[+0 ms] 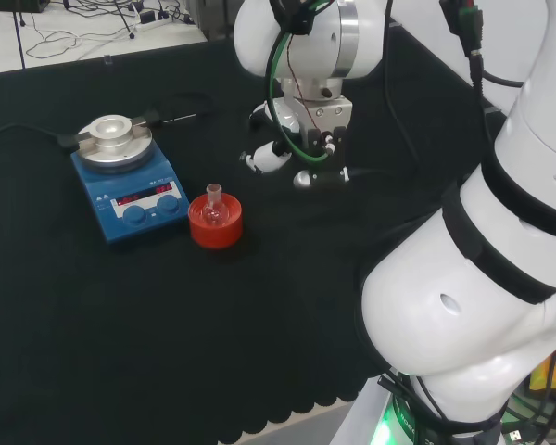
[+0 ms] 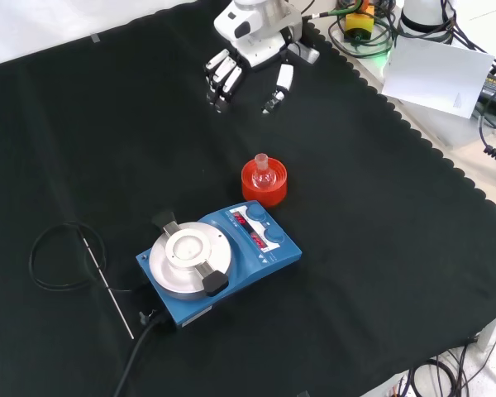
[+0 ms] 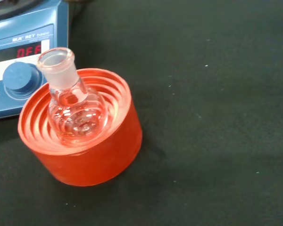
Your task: Pick up the round-bottom flask.
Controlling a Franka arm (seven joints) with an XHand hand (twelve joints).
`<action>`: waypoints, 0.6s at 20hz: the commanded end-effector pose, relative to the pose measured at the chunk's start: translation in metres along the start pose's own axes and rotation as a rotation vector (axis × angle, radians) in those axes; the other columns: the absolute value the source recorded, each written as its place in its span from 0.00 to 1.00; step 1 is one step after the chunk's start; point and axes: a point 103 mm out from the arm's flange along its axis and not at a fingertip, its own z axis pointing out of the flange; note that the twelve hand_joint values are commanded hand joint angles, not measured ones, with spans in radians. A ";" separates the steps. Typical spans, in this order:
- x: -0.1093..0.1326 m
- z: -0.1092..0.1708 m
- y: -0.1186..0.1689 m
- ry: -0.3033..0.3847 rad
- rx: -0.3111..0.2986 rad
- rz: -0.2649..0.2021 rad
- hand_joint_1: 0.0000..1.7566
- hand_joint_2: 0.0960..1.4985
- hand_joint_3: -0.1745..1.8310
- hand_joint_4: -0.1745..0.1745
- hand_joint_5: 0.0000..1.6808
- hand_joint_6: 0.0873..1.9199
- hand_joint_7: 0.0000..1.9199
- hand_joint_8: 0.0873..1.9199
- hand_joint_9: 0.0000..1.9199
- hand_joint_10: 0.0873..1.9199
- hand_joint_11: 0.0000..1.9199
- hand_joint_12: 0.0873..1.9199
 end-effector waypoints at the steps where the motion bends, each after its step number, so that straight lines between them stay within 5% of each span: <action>1: 0.015 0.012 0.006 0.031 -0.007 -0.045 0.46 0.45 0.37 0.39 0.36 0.05 0.15 0.30 0.24 0.30 0.07 0.70; 12: 0.031 0.042 0.012 0.062 0.033 -0.063 0.49 0.38 0.41 0.38 0.41 0.15 0.16 0.29 0.27 0.28 0.09 0.70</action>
